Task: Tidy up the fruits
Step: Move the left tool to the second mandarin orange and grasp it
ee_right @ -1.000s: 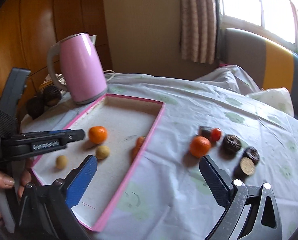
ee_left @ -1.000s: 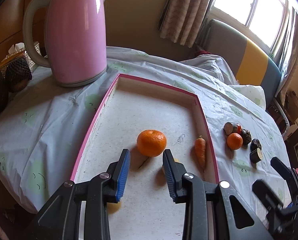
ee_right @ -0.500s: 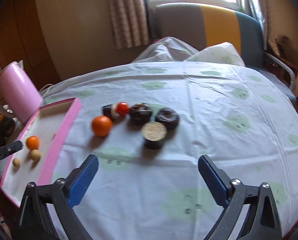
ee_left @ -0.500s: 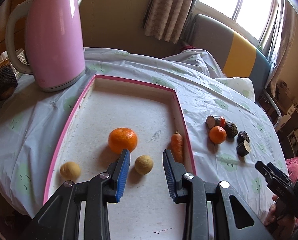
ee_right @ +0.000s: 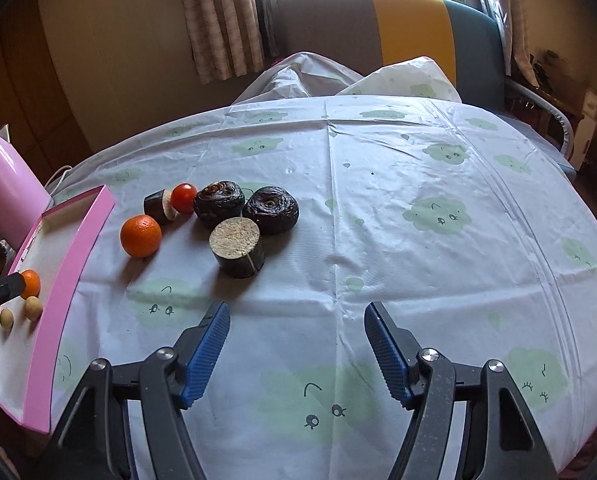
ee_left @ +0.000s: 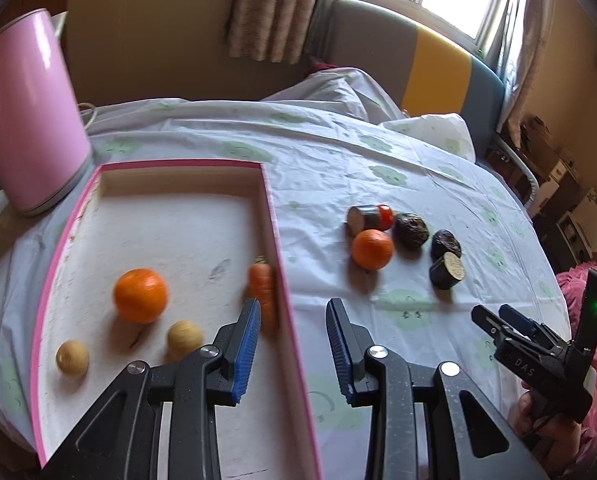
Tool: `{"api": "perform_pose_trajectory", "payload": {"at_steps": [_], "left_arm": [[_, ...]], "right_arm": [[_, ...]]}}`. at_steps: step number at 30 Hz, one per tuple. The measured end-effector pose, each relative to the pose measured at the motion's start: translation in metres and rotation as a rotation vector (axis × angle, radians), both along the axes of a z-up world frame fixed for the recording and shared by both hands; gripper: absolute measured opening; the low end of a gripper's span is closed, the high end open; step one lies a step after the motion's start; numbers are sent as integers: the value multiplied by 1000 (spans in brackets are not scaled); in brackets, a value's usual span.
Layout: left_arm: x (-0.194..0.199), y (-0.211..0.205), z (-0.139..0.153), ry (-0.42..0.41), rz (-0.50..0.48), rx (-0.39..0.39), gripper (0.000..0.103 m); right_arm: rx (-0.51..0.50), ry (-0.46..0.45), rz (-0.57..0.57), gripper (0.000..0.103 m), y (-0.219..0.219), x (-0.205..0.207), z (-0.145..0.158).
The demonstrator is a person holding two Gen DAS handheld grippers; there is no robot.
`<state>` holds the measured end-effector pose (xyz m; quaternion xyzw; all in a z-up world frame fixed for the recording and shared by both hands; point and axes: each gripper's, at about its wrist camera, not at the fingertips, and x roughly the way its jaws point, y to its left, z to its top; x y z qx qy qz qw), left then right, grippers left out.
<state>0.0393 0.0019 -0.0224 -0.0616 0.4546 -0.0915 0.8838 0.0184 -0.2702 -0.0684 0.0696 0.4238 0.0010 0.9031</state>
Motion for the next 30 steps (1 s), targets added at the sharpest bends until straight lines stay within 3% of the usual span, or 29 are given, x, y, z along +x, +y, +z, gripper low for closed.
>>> {"api": "perform_pose_trajectory", "payload": {"at_steps": [7, 11, 30], "left_arm": [[24, -34, -7, 29, -60, -20, 35], [39, -50, -14, 53, -70, -44, 43], [93, -82, -53, 152, -43, -33, 46]], "right_arm": [[0, 1, -10, 71, -6, 3, -4], [-20, -11, -3, 71, -5, 5, -4], [-5, -12, 23, 71, -6, 18, -13]]}}
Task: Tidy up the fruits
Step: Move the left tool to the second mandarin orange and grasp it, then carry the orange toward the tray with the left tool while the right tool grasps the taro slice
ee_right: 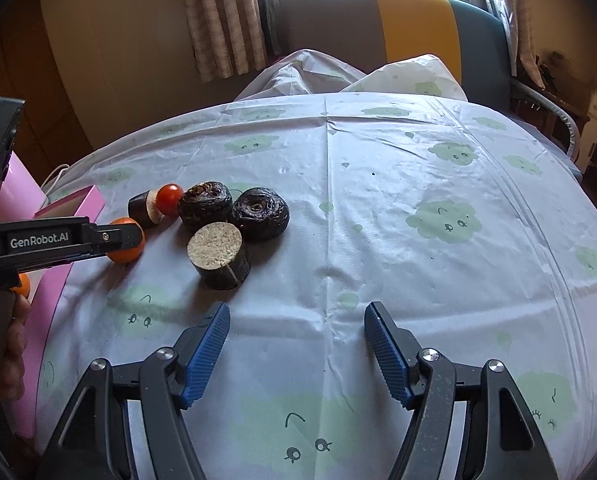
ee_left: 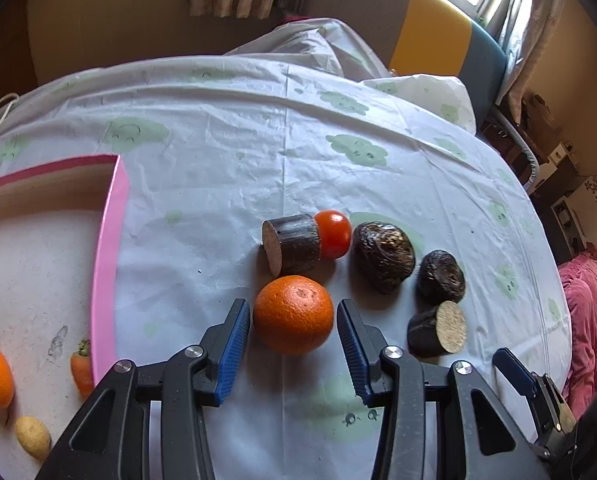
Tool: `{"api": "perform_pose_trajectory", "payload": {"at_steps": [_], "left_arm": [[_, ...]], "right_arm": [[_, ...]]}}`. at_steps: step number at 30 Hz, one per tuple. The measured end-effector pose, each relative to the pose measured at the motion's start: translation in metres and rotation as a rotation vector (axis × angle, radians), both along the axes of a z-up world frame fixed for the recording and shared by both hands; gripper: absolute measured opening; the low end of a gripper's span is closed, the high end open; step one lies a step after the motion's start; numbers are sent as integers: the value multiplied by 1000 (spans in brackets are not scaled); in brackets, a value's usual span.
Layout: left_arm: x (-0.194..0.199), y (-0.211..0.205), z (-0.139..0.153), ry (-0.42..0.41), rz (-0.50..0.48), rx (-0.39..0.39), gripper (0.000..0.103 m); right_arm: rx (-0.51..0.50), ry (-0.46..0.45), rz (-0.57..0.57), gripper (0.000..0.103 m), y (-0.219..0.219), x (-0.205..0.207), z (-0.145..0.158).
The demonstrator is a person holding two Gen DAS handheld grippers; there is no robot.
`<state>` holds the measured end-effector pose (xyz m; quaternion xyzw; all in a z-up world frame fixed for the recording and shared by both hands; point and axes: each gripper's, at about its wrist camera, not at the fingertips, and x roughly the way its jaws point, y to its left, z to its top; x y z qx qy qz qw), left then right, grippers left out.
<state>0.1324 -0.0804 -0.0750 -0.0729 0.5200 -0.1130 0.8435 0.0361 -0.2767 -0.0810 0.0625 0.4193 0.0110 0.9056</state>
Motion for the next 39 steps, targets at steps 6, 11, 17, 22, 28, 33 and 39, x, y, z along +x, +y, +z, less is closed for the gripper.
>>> {"api": "perform_pose_trajectory", "payload": {"at_steps": [6, 11, 17, 22, 28, 33, 39], "left_arm": [[0, 0, -2, -45, -15, -7, 39], [-13, 0, 2, -55, -31, 3, 39], [-47, 0, 3, -94, -49, 46, 39], [-54, 1, 0, -124, -49, 45, 39], [-52, 3, -2, -127, -35, 24, 39], [-53, 1, -3, -129, -41, 39, 39], [-52, 1, -4, -130, -41, 29, 39]], "right_arm": [[28, -8, 10, 74, -3, 0, -3], [19, 0, 32, 86, 4, 2, -4], [-4, -1, 18, 82, 5, 1, -3], [9, -14, 35, 64, 11, 6, 5], [24, -21, 79, 54, 28, 23, 9], [1, -3, 103, 36, 42, 42, 1], [16, -20, 109, 36, 36, 37, -1]]}}
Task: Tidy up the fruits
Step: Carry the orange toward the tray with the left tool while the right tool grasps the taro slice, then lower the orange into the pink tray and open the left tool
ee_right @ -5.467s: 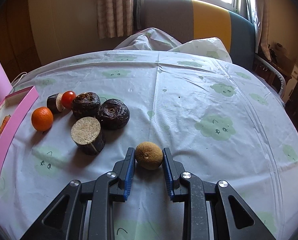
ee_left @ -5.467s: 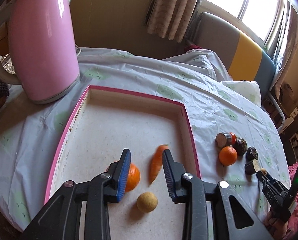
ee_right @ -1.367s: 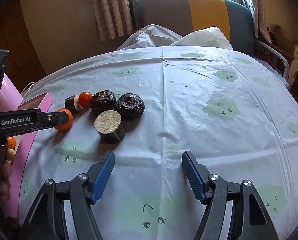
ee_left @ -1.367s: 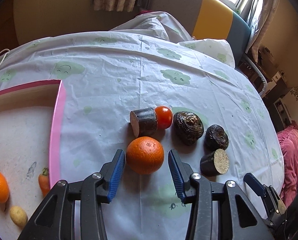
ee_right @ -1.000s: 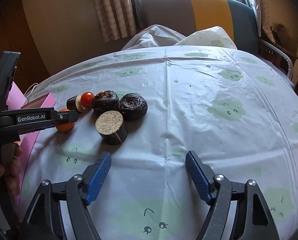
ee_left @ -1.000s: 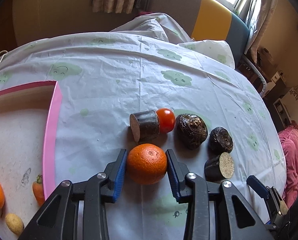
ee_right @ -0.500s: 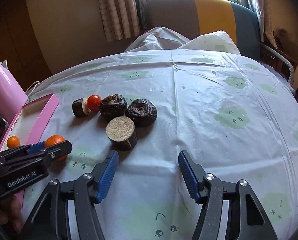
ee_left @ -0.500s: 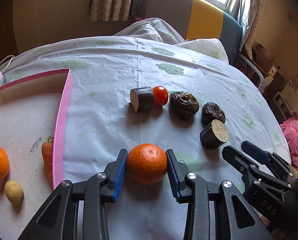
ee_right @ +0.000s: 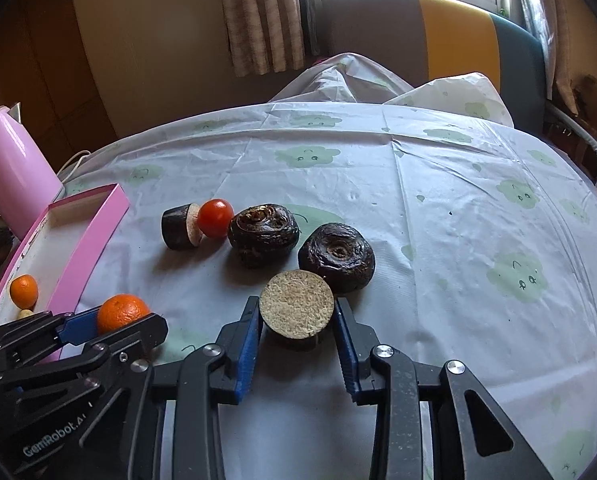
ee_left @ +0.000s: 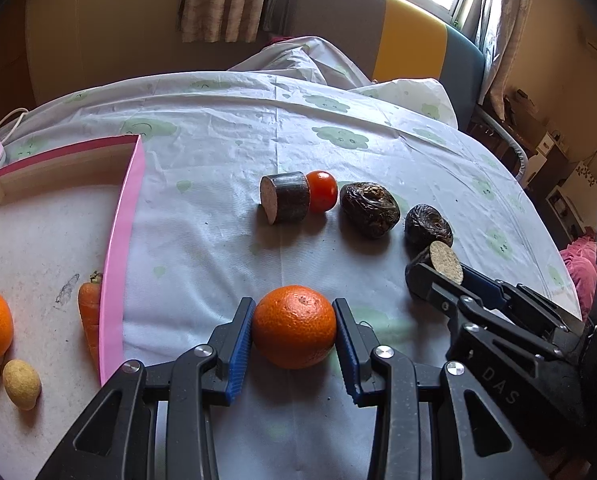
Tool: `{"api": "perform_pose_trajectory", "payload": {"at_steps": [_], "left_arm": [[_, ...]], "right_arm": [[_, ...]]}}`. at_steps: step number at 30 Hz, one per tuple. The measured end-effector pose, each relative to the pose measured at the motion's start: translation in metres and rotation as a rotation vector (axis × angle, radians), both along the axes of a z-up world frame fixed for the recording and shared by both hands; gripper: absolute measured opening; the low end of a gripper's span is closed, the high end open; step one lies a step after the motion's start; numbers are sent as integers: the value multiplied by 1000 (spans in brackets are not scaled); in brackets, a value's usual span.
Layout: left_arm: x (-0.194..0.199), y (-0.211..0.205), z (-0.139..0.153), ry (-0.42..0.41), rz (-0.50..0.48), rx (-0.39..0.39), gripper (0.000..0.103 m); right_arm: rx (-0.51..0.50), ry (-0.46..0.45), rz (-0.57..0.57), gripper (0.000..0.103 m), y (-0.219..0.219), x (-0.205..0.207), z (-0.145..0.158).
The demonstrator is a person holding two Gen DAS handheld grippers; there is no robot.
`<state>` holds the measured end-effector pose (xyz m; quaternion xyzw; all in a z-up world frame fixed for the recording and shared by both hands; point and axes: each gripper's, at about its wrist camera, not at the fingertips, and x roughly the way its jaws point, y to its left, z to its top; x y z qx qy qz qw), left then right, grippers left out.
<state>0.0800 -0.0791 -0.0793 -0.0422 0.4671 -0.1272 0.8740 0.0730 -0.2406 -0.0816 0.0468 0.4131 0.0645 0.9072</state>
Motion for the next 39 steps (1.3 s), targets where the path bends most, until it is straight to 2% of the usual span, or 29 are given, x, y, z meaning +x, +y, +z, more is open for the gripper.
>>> {"api": "perform_pose_trajectory", "payload": {"at_steps": [11, 19, 23, 27, 33, 36, 39], "left_arm": [[-2, 1, 6, 14, -6, -1, 38], [-22, 16, 42, -57, -14, -16, 38], [-25, 48, 60, -80, 46, -34, 38], [-20, 94, 67, -90, 154, -12, 38], [6, 157, 56, -54, 286, 16, 38], [19, 173, 47, -27, 318, -15, 39], [26, 175, 39, -13, 327, 4, 39]], "right_arm": [[-5, -1, -8, 36, 0, 0, -4], [-47, -6, -9, 35, 4, -1, -5], [-60, -8, -9, 35, 5, -2, -4], [-62, -7, -9, 35, 6, -2, -5], [-74, -6, -10, 36, 7, -2, -5], [-78, -5, -11, 36, 8, -2, -5], [-82, -4, -10, 36, 8, -2, -5]]}}
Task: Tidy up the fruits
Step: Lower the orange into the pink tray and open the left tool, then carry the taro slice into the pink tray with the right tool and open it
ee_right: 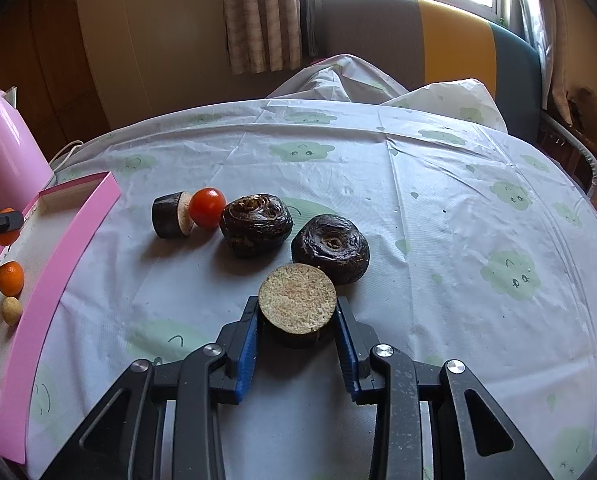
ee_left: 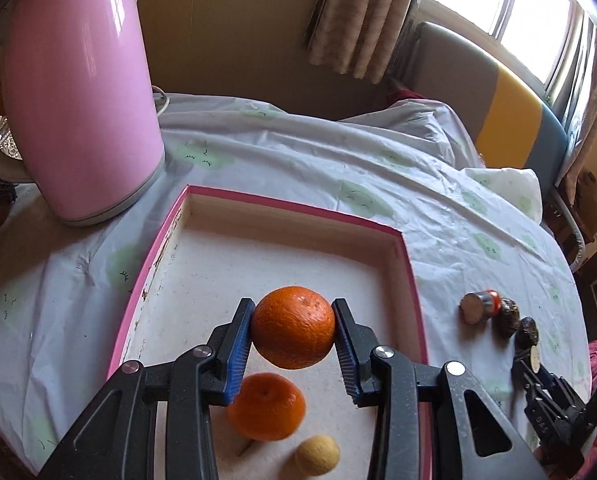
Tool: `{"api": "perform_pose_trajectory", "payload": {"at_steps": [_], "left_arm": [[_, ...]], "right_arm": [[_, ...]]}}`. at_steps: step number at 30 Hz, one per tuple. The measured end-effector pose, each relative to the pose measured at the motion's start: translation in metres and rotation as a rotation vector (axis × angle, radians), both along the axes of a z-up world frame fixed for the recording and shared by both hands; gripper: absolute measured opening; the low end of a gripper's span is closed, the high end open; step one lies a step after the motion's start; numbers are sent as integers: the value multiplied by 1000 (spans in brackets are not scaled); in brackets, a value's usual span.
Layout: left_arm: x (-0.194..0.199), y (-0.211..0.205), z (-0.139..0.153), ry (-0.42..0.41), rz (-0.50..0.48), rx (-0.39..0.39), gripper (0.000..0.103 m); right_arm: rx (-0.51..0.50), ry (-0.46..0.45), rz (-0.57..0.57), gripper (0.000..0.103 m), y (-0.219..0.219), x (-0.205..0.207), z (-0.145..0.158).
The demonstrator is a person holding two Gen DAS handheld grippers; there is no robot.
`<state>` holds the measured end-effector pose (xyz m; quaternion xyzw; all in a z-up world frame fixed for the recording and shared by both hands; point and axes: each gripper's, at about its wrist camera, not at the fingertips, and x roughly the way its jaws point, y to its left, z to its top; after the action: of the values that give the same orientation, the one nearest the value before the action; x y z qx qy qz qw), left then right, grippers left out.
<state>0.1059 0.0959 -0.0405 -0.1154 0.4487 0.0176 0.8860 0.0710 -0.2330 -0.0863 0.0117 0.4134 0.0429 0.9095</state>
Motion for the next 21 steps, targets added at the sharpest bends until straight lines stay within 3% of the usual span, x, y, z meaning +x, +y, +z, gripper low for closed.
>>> {"api": "perform_pose_trajectory", "payload": {"at_steps": [6, 21], "left_arm": [[-2, -5, -6, 7, 9, -6, 41], [-60, -13, 17, -61, 36, 48, 41]], "right_arm": [[-2, 2, 0, 36, 0, 0, 0], [-22, 2, 5, 36, 1, 0, 1]]}}
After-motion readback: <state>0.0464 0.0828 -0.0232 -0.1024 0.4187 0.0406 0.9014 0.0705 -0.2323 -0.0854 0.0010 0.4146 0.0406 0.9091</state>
